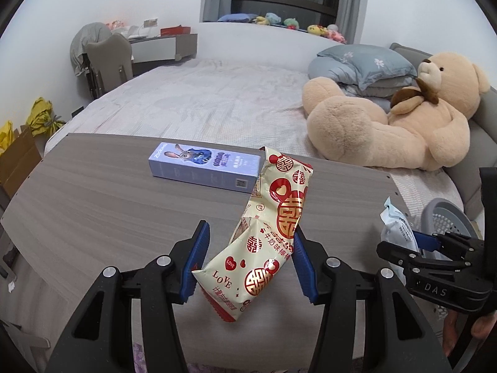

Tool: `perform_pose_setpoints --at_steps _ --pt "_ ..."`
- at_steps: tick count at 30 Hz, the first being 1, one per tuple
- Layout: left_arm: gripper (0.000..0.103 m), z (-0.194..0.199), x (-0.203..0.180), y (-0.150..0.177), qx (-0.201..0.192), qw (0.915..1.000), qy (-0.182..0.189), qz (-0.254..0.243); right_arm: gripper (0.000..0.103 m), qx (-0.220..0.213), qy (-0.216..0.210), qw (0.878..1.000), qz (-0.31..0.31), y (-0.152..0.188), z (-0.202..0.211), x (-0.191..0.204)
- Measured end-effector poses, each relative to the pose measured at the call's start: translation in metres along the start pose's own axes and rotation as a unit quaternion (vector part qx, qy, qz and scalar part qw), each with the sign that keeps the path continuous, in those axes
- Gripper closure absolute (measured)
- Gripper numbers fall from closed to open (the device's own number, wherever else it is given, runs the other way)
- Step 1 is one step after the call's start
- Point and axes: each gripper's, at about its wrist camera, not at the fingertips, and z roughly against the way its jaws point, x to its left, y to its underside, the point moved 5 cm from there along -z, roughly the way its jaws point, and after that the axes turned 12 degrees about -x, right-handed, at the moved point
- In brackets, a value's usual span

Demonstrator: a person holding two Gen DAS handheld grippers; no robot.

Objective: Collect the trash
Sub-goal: 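Grasp the red-and-white snack wrapper with the left tool while the right tool grasps the wet-wipe packet, then carry wrapper and wipe packet over the grey basket and open both tools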

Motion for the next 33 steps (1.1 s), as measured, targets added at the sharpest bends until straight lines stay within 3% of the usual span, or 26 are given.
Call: perform_pose_setpoints --at_steps 14,26,33 --pt "0.052 0.035 -0.042 0.014 -0.007 0.998 0.046 -0.043 0.049 -0.052 0.037 0.993 -0.101 0.042 0.083 -0.021" --pt "0.052 0.043 -0.107 0.024 0.001 0.9906 0.098 -0.095 0.049 -0.088 0.108 0.978 -0.158 0.074 0.141 -0.089" --pt "0.052 0.033 -0.148 0.028 0.014 0.9848 0.121 -0.124 0.049 -0.098 0.14 0.966 -0.192 0.087 0.154 -0.134"
